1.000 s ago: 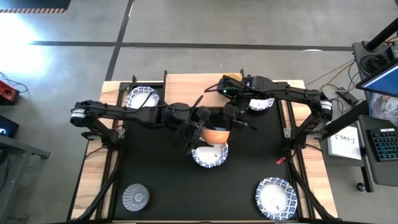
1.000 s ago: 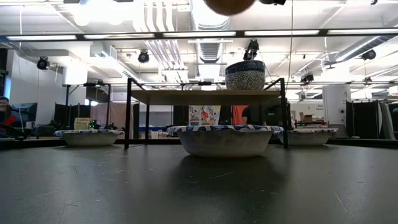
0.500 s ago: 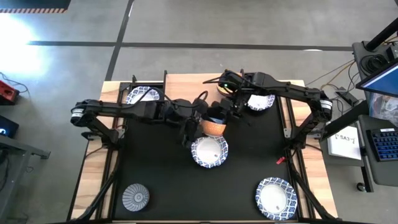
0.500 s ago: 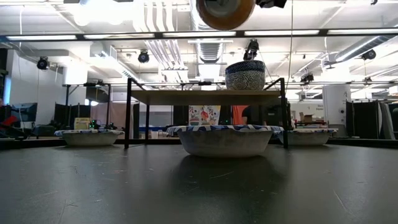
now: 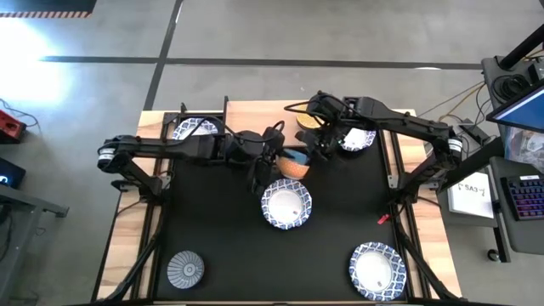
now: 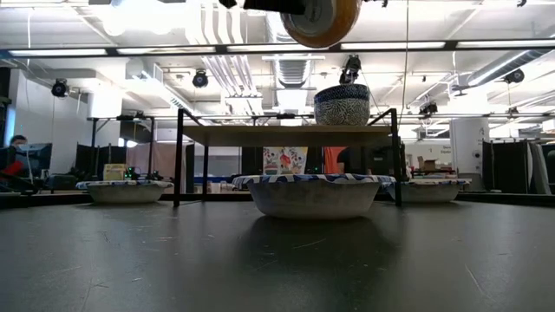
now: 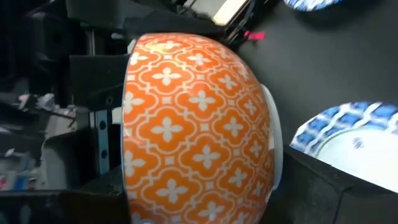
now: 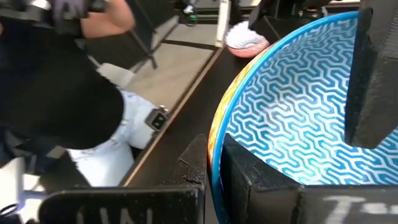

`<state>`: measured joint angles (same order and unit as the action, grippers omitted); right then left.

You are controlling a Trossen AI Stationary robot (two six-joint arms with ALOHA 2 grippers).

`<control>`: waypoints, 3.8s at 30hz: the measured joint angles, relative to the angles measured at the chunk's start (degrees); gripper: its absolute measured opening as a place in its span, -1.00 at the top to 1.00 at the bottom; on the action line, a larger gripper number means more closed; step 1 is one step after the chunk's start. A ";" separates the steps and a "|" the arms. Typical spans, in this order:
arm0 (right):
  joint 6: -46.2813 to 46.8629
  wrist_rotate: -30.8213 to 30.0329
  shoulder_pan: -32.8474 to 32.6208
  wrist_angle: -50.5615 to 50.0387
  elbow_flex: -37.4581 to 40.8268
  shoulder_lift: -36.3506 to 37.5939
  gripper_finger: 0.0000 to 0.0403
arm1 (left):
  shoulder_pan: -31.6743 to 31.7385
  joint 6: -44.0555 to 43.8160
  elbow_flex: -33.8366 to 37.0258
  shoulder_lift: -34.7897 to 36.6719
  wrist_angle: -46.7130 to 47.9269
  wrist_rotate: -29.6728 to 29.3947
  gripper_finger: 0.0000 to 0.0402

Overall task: Place and stack bowls onto a shelf
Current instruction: Stack the light blue bowl on top of the yellow bowl on the shelf

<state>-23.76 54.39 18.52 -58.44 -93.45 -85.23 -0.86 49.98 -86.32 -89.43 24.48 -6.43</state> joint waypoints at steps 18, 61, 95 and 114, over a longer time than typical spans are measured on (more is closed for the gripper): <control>1.24 -14.75 -0.09 -0.24 0.02 2.84 0.93 | 1.59 13.65 0.02 -0.20 -4.86 -4.17 -0.27; -2.86 -19.86 0.35 -5.12 0.37 3.40 0.94 | 2.64 15.15 -0.09 -1.60 -8.97 -12.61 -0.64; 1.26 -39.36 0.63 -6.25 -3.93 4.28 0.94 | -0.85 -4.01 -0.11 -1.55 0.08 -41.25 -0.64; 1.48 -62.61 3.46 -8.48 -6.78 -0.10 0.94 | -0.83 -8.79 -0.02 -1.62 0.01 -50.53 -0.64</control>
<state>-22.28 -8.22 21.98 -66.92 -100.22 -85.32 -1.69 41.19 -86.35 -91.05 24.49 -56.96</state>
